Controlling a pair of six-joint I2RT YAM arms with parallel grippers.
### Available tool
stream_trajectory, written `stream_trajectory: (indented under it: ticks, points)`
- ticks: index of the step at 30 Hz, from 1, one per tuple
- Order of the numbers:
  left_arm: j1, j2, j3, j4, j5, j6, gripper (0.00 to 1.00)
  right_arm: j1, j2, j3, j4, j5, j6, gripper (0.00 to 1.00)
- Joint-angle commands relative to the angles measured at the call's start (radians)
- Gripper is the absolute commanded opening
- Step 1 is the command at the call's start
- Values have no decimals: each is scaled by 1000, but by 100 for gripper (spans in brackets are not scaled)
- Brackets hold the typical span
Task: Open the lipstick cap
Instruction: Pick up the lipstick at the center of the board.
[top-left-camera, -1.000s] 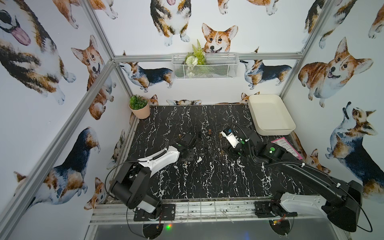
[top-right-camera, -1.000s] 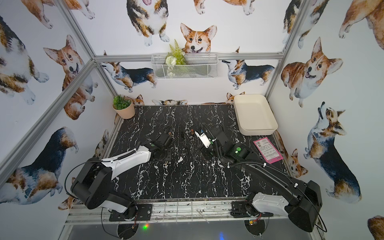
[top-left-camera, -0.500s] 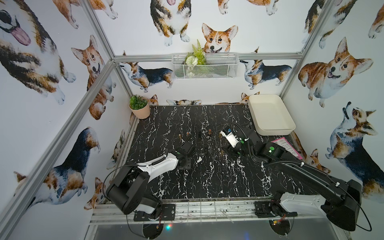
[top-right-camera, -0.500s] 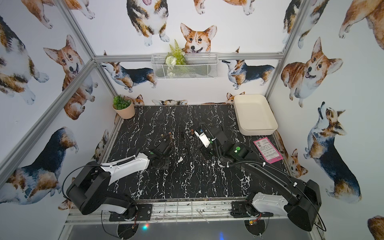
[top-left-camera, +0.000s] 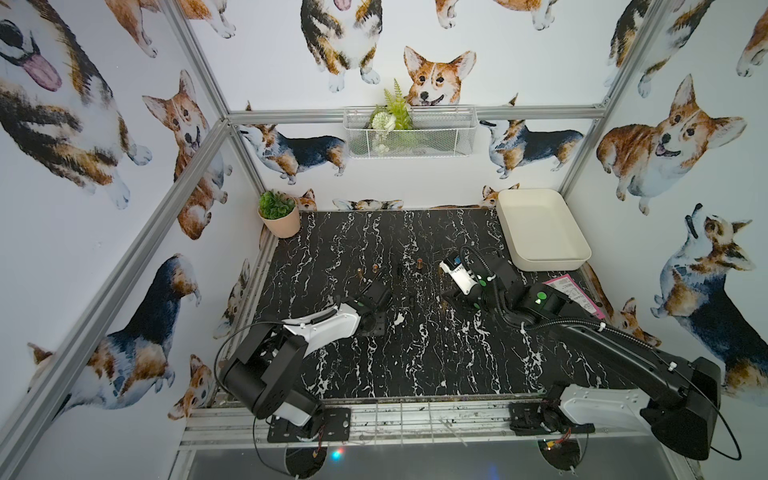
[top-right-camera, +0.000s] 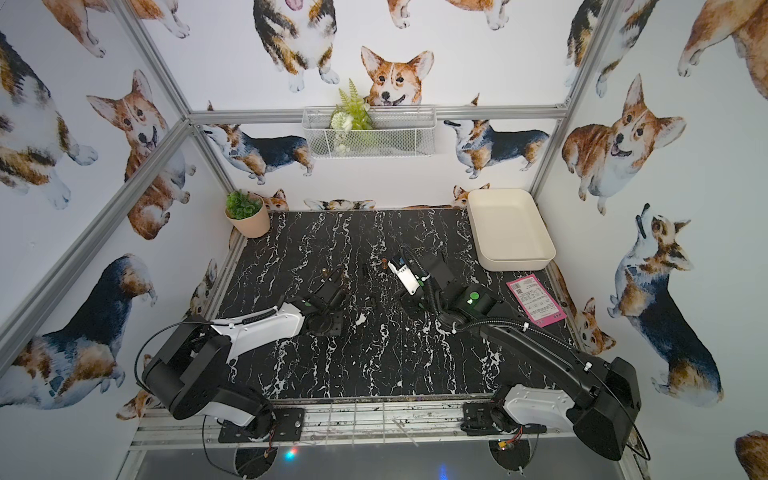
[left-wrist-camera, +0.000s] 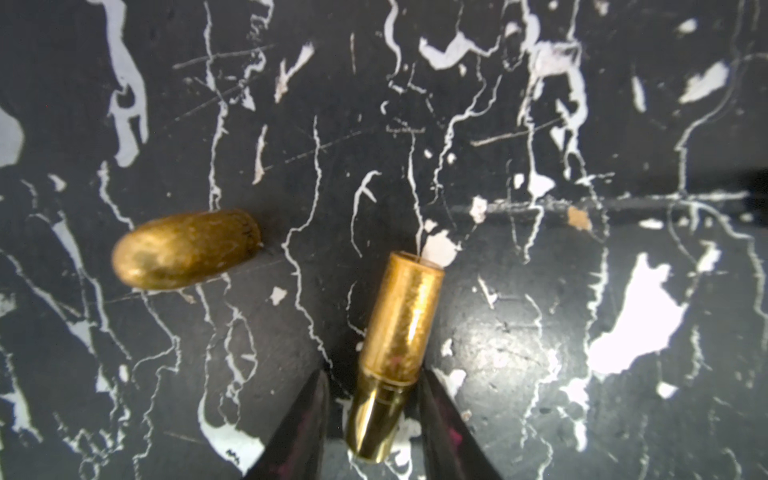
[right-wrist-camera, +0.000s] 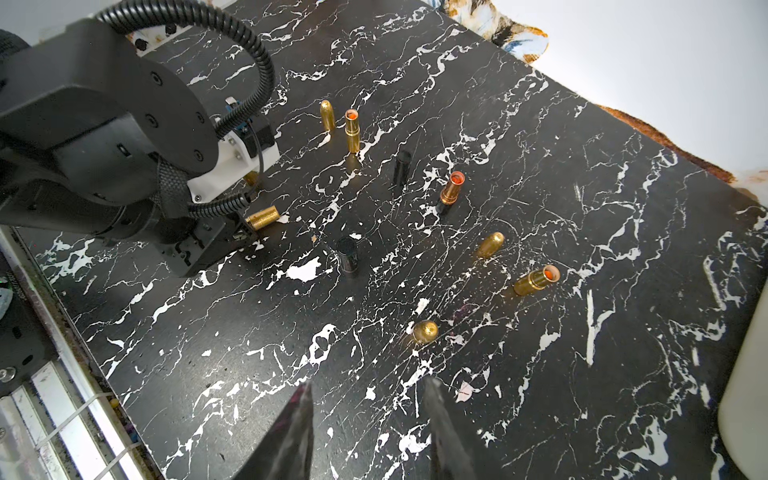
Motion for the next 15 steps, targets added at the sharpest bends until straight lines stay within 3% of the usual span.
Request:
stream_trajectory:
  ticks: [1, 10, 15]
  points:
    - [-1, 11, -4, -5, 0, 0, 30, 0, 0, 3, 10, -4, -10, 47]
    - [-3, 4, 11, -31, 8, 4, 17, 0, -2, 0, 14, -3, -8, 47]
    - [-3, -20, 92, -182, 25, -4, 14, 1, -6, -5, 15, -1, -6, 47]
